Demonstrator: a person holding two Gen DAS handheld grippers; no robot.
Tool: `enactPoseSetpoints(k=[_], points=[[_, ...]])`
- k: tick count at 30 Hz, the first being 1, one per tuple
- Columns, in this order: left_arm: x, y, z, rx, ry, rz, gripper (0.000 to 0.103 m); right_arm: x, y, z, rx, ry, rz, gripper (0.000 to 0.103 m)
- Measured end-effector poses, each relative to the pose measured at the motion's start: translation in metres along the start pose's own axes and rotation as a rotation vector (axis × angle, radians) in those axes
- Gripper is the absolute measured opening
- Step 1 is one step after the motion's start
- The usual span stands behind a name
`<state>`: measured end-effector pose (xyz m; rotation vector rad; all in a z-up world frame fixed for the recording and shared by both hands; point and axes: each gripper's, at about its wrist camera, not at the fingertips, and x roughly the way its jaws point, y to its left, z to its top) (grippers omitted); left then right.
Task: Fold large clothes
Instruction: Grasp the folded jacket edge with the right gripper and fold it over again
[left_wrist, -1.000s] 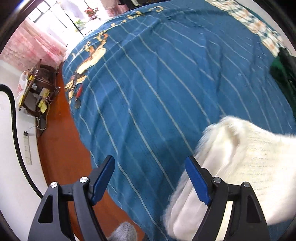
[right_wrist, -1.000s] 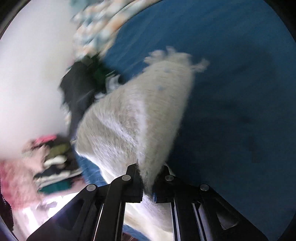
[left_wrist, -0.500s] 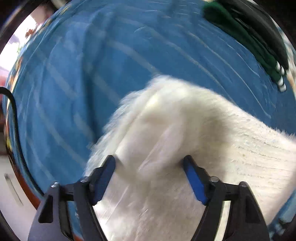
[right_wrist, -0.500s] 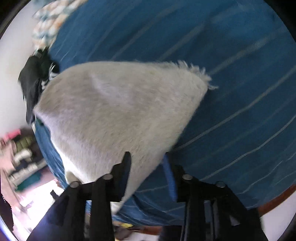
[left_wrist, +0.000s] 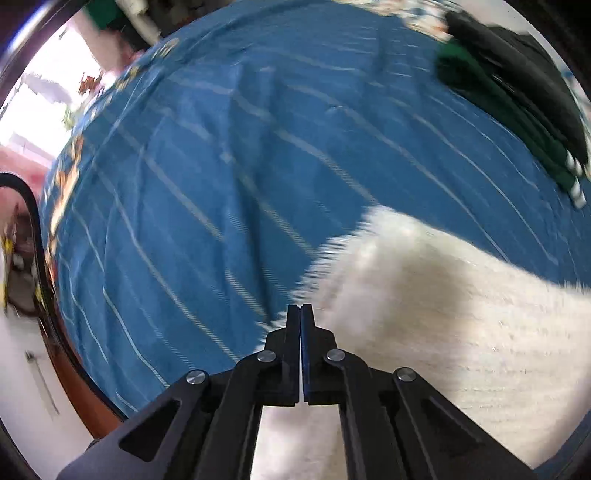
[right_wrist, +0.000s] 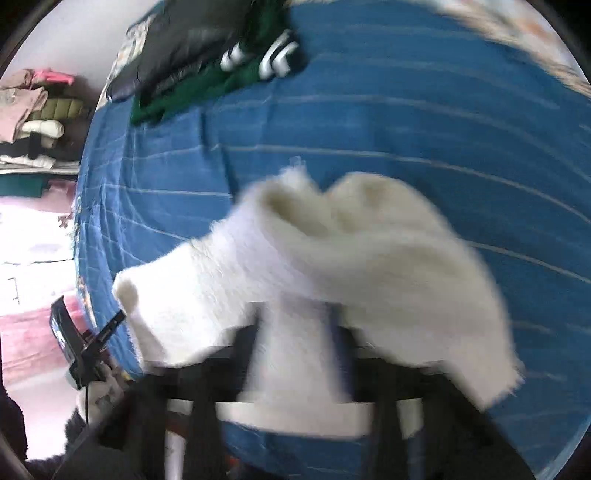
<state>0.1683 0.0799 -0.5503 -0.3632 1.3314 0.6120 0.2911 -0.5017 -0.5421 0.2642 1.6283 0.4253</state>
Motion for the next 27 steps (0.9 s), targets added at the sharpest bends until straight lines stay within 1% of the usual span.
enactPoseSetpoints(k=[1, 2, 4, 5, 6, 9, 10, 11, 12, 14, 15, 16, 17, 19, 20, 21, 23, 24, 25, 27], points=[[0.002, 0.007, 0.002, -0.019, 0.004, -0.011, 0.000, 0.015, 0.002, 0.013, 0.019, -0.014, -0.025, 0.010], [0.002, 0.012, 0.003, -0.030, 0.009, -0.020, 0.000, 0.030, 0.009, 0.034, 0.043, -0.025, -0.036, 0.009], [0.000, 0.020, 0.008, -0.049, 0.006, -0.030, 0.000, 0.056, -0.005, 0.052, 0.123, -0.049, -0.051, 0.007], [-0.004, 0.020, 0.008, -0.039, -0.003, -0.028, 0.000, 0.068, -0.012, 0.058, 0.156, -0.047, -0.046, 0.006], [-0.008, 0.018, 0.008, -0.018, -0.009, -0.026, 0.003, 0.077, -0.017, 0.064, 0.180, -0.044, -0.036, 0.004], [-0.021, 0.009, 0.010, 0.019, -0.042, -0.039, 0.004, 0.078, -0.023, 0.081, 0.237, -0.005, 0.015, 0.004], [-0.028, 0.002, 0.008, 0.029, -0.051, -0.040, 0.004, 0.072, -0.022, 0.084, 0.234, 0.008, 0.022, 0.007], [-0.033, -0.001, 0.007, 0.035, -0.061, -0.036, 0.004, 0.065, -0.020, 0.084, 0.227, 0.007, 0.029, 0.008], [-0.039, -0.005, 0.008, 0.040, -0.084, -0.039, 0.005, 0.050, -0.016, 0.081, 0.209, -0.012, 0.033, 0.008], [-0.048, -0.014, 0.009, 0.042, -0.105, -0.061, 0.017, 0.027, -0.001, 0.073, 0.157, -0.060, 0.029, 0.011], [-0.050, -0.018, 0.009, 0.039, -0.107, -0.077, 0.051, 0.020, 0.007, 0.069, 0.132, -0.074, 0.033, 0.013], [-0.050, -0.024, 0.011, 0.040, -0.105, -0.088, 0.098, 0.015, 0.016, 0.064, 0.106, -0.083, 0.046, 0.013], [-0.049, -0.030, 0.011, 0.047, -0.109, -0.097, 0.103, 0.008, 0.021, 0.057, 0.089, -0.081, 0.063, 0.013], [-0.046, -0.043, 0.009, 0.070, -0.109, -0.091, 0.103, 0.021, 0.035, 0.054, 0.055, -0.039, 0.093, 0.013], [-0.043, -0.051, 0.007, 0.078, -0.096, -0.095, 0.103, 0.030, 0.039, 0.054, 0.049, -0.022, 0.077, 0.013], [-0.041, -0.058, 0.006, 0.082, -0.087, -0.098, 0.103, 0.052, 0.042, 0.055, 0.048, 0.012, 0.022, 0.013], [-0.039, -0.071, 0.004, 0.091, -0.082, -0.100, 0.103, 0.091, 0.037, 0.060, 0.065, 0.037, -0.053, 0.009], [-0.041, -0.079, 0.003, 0.102, -0.084, -0.104, 0.103, 0.108, 0.032, 0.064, 0.082, 0.034, -0.047, 0.006], [-0.044, -0.086, 0.001, 0.112, -0.096, -0.099, 0.103, 0.112, 0.030, 0.069, 0.106, 0.017, -0.019, 0.004], [-0.055, -0.101, -0.003, 0.140, -0.119, -0.101, 0.103, 0.105, 0.028, 0.080, 0.160, 0.061, 0.013, 0.005]])
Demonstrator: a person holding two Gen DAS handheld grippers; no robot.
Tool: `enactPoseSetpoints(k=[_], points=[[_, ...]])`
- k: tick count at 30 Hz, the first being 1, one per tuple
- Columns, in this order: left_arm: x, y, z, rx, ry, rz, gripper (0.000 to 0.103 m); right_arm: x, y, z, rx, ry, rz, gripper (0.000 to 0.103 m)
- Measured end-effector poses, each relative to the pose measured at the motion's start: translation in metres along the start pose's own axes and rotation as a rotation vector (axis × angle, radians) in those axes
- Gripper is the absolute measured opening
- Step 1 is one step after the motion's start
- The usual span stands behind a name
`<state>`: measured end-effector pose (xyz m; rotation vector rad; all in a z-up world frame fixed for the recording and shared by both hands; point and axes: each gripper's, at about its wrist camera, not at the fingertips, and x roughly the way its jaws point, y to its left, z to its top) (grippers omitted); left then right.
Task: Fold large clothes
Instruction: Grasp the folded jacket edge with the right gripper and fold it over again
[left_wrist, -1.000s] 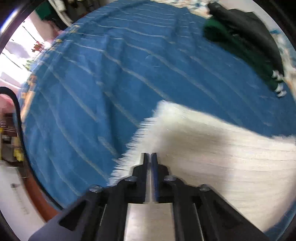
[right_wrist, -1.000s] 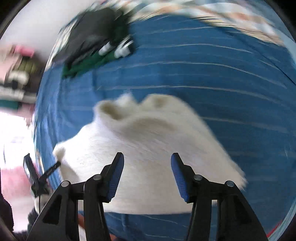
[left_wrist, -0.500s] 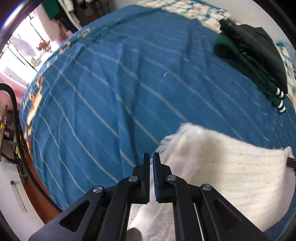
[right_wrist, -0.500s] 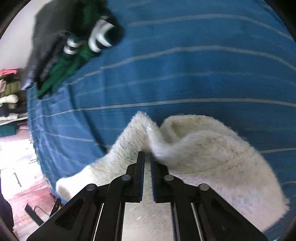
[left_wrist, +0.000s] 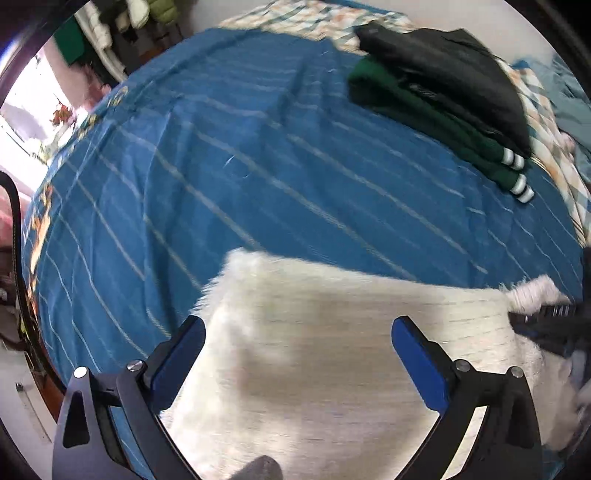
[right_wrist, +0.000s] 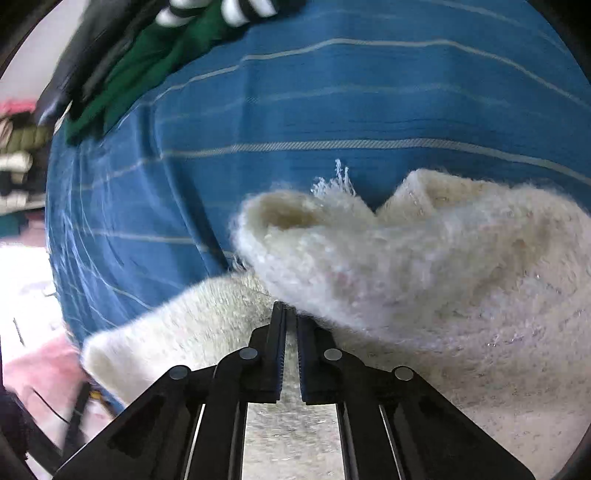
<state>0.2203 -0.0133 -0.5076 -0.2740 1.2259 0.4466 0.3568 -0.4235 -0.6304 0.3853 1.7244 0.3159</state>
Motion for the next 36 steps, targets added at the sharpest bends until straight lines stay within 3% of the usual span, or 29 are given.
enactPoseSetpoints(k=[3, 5, 6, 7, 10, 14, 15, 18, 22, 24, 26, 27, 31, 36], points=[[-0.013, -0.031, -0.002, 0.040, 0.004, -0.052, 0.103, -0.030, -0.009, -0.006, -0.014, -0.034, 0.112, 0.013], [-0.018, -0.053, -0.004, 0.067, 0.014, -0.088, 0.103, -0.069, -0.033, -0.030, -0.012, -0.128, 0.193, 0.039], [-0.021, -0.071, -0.008, 0.091, 0.017, -0.111, 0.103, -0.087, -0.048, -0.044, -0.003, -0.168, 0.198, 0.070], [-0.022, -0.085, -0.012, 0.109, 0.019, -0.126, 0.103, -0.109, -0.069, -0.062, 0.018, -0.223, 0.193, 0.082], [-0.012, -0.126, -0.025, 0.172, 0.035, -0.131, 0.103, -0.146, -0.141, -0.118, 0.166, -0.298, 0.153, 0.082], [0.037, -0.154, -0.040, 0.220, 0.142, -0.069, 0.103, -0.141, -0.227, -0.175, 0.381, -0.304, 0.184, 0.082], [0.048, -0.150, -0.043, 0.181, 0.173, -0.094, 0.103, -0.131, -0.245, -0.183, 0.421, -0.301, 0.224, 0.083], [0.051, -0.141, -0.041, 0.139, 0.182, -0.146, 0.103, -0.092, -0.278, -0.183, 0.476, -0.324, 0.456, 0.083], [0.047, -0.142, -0.043, 0.189, 0.153, -0.139, 0.103, -0.053, -0.284, -0.153, 0.462, -0.350, 0.659, 0.082], [0.045, -0.145, -0.044, 0.206, 0.145, -0.134, 0.103, -0.047, -0.269, -0.134, 0.419, -0.378, 0.686, 0.082], [0.045, -0.149, -0.043, 0.232, 0.130, -0.119, 0.103, -0.046, -0.249, -0.119, 0.376, -0.397, 0.709, 0.054], [0.044, -0.152, -0.043, 0.242, 0.114, -0.106, 0.103, -0.046, -0.237, -0.112, 0.357, -0.399, 0.703, 0.035], [0.044, -0.164, -0.036, 0.260, 0.090, -0.135, 0.103, -0.074, -0.219, -0.113, 0.373, -0.474, 0.720, 0.024], [0.039, -0.213, -0.028, 0.334, 0.085, -0.249, 0.103, -0.141, -0.203, -0.124, 0.334, -0.589, 0.713, 0.023]])
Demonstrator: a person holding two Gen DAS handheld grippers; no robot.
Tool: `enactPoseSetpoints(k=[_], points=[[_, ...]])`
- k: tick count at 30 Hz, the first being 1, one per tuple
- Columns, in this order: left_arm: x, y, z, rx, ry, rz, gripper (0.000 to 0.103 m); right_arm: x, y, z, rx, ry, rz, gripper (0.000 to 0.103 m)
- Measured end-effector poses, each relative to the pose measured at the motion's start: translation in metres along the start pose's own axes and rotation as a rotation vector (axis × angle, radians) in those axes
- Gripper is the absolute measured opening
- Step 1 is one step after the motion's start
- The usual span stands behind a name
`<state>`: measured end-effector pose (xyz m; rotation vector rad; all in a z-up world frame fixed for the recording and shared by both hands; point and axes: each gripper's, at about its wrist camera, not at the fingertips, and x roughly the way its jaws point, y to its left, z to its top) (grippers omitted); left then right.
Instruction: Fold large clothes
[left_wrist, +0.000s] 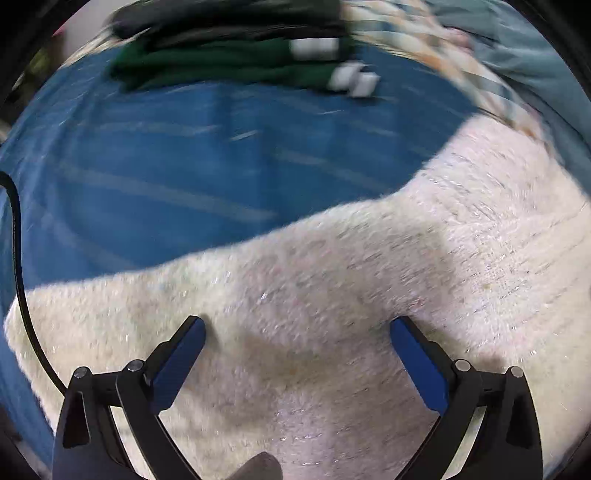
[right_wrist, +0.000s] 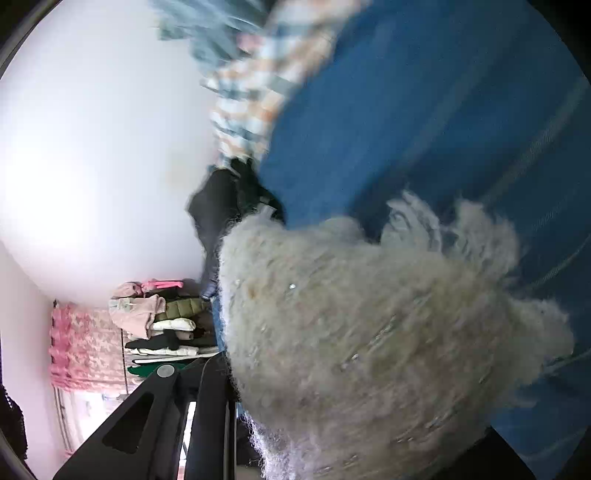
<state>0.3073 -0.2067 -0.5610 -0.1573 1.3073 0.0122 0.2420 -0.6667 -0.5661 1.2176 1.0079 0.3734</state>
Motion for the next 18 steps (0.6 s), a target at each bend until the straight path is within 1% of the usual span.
enactPoseSetpoints(k=[1, 2, 3, 4, 6, 8, 10, 11, 12, 14, 15, 16, 18], points=[[0.005, -0.017, 0.007, 0.040, -0.003, -0.027, 0.103, -0.008, 0.013, 0.002, -0.031, -0.020, -0.010, 0.023], [0.010, -0.027, 0.013, 0.058, 0.001, -0.060, 0.103, -0.016, 0.029, 0.005, -0.068, -0.040, -0.023, 0.023], [0.019, -0.036, 0.021, 0.049, 0.018, -0.124, 0.103, -0.021, 0.041, 0.008, -0.098, -0.049, -0.039, 0.023], [0.025, -0.037, 0.025, 0.024, 0.031, -0.172, 0.103, -0.024, 0.051, 0.009, -0.130, -0.051, -0.059, 0.023], [0.034, -0.031, 0.030, -0.046, 0.057, -0.259, 0.103, -0.023, 0.073, 0.009, -0.198, -0.046, -0.103, 0.023], [0.029, -0.013, 0.032, -0.104, 0.060, -0.284, 0.103, -0.012, 0.096, 0.002, -0.263, -0.010, -0.143, 0.023], [0.002, 0.016, 0.019, -0.185, 0.036, -0.301, 0.103, -0.002, 0.119, -0.008, -0.326, 0.026, -0.148, 0.023], [-0.008, 0.030, 0.014, -0.218, 0.020, -0.317, 0.103, 0.008, 0.137, -0.020, -0.387, 0.050, -0.162, 0.023], [-0.031, 0.056, 0.000, -0.282, -0.018, -0.325, 0.103, 0.014, 0.148, -0.032, -0.432, 0.070, -0.164, 0.023], [-0.060, 0.095, -0.028, -0.361, -0.065, -0.306, 0.103, 0.036, 0.175, -0.061, -0.528, 0.124, -0.172, 0.023], [-0.073, 0.119, -0.047, -0.406, -0.075, -0.288, 0.103, 0.055, 0.189, -0.084, -0.595, 0.170, -0.179, 0.023], [-0.087, 0.149, -0.076, -0.463, -0.071, -0.238, 0.103, 0.068, 0.194, -0.103, -0.638, 0.204, -0.184, 0.023], [-0.103, 0.188, -0.127, -0.521, -0.051, -0.130, 0.103, 0.099, 0.203, -0.146, -0.706, 0.304, -0.183, 0.023]])
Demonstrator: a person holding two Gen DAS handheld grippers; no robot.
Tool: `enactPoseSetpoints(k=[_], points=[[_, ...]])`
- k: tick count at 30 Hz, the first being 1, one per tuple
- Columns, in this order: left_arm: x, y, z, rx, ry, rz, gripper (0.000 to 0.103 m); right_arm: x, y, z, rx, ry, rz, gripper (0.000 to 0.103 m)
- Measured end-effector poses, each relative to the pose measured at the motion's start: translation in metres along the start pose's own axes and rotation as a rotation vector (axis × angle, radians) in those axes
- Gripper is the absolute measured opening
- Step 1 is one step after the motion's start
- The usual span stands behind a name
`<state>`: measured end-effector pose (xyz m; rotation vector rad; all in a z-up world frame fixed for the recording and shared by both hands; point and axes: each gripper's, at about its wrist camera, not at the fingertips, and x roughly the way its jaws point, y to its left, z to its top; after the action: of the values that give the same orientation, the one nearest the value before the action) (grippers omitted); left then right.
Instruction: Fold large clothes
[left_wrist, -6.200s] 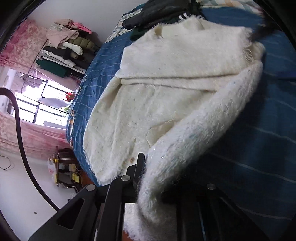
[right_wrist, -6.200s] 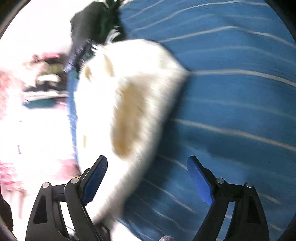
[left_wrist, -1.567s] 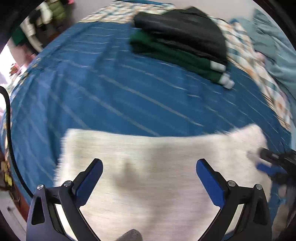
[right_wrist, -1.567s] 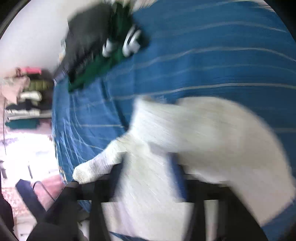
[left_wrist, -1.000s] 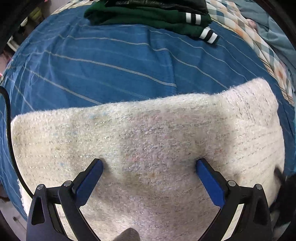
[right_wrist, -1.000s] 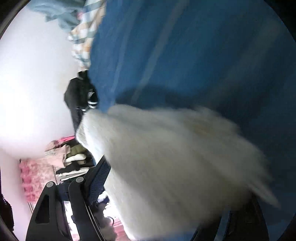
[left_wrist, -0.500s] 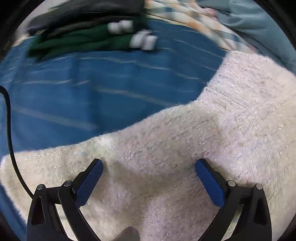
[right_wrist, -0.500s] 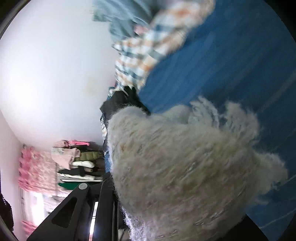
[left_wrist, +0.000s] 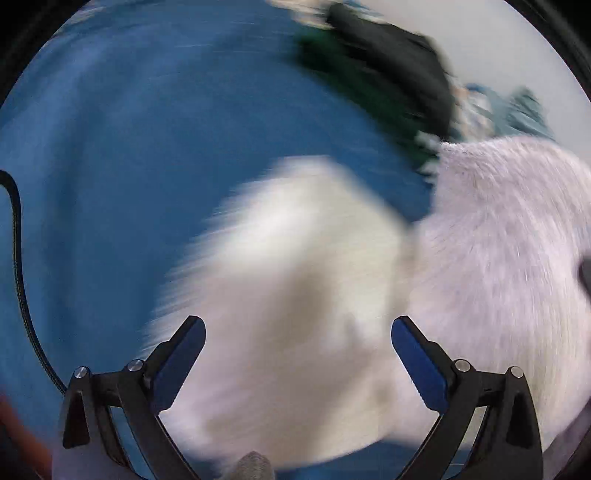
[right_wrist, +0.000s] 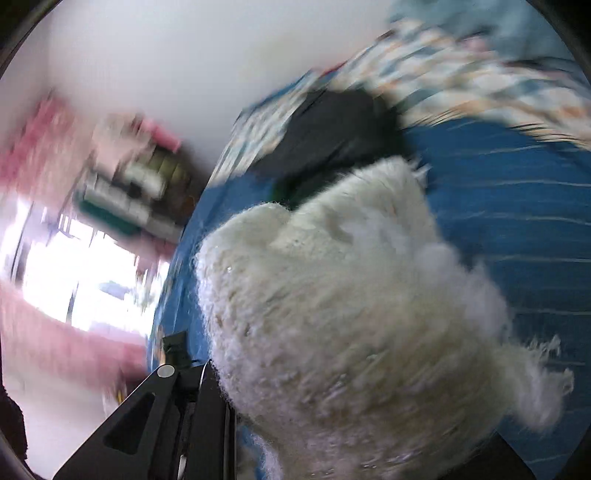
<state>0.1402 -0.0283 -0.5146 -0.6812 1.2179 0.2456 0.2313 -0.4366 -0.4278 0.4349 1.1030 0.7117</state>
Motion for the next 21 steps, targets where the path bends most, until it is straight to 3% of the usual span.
enactPoseSetpoints(k=[4, 8, 11, 12, 13, 15, 18, 21], points=[[-0.031, 0.079, -0.052, -0.107, 0.028, 0.186, 0.103, 0.092, 0.065, -0.052, -0.203, 0.182, -0.033, 0.023], [-0.046, 0.112, -0.092, -0.246, 0.037, 0.236, 0.103, 0.176, 0.086, -0.114, -0.323, 0.377, -0.134, 0.023], [-0.061, 0.126, -0.101, -0.325, 0.009, 0.242, 0.103, 0.201, 0.092, -0.130, -0.351, 0.477, -0.168, 0.031], [-0.066, 0.125, -0.101, -0.358, -0.009, 0.216, 0.103, 0.201, 0.094, -0.127, -0.361, 0.485, -0.165, 0.042], [-0.071, 0.124, -0.100, -0.383, -0.022, 0.189, 0.103, 0.196, 0.098, -0.121, -0.363, 0.500, -0.128, 0.060], [-0.084, 0.119, -0.103, -0.419, -0.048, 0.112, 0.103, 0.176, 0.098, -0.104, -0.279, 0.539, 0.017, 0.081], [-0.098, 0.103, -0.094, -0.446, -0.097, -0.030, 0.103, 0.136, 0.078, -0.085, -0.143, 0.545, 0.143, 0.082], [-0.083, 0.078, -0.074, -0.427, -0.095, -0.131, 0.103, 0.105, 0.043, -0.077, 0.014, 0.535, 0.100, 0.082]])
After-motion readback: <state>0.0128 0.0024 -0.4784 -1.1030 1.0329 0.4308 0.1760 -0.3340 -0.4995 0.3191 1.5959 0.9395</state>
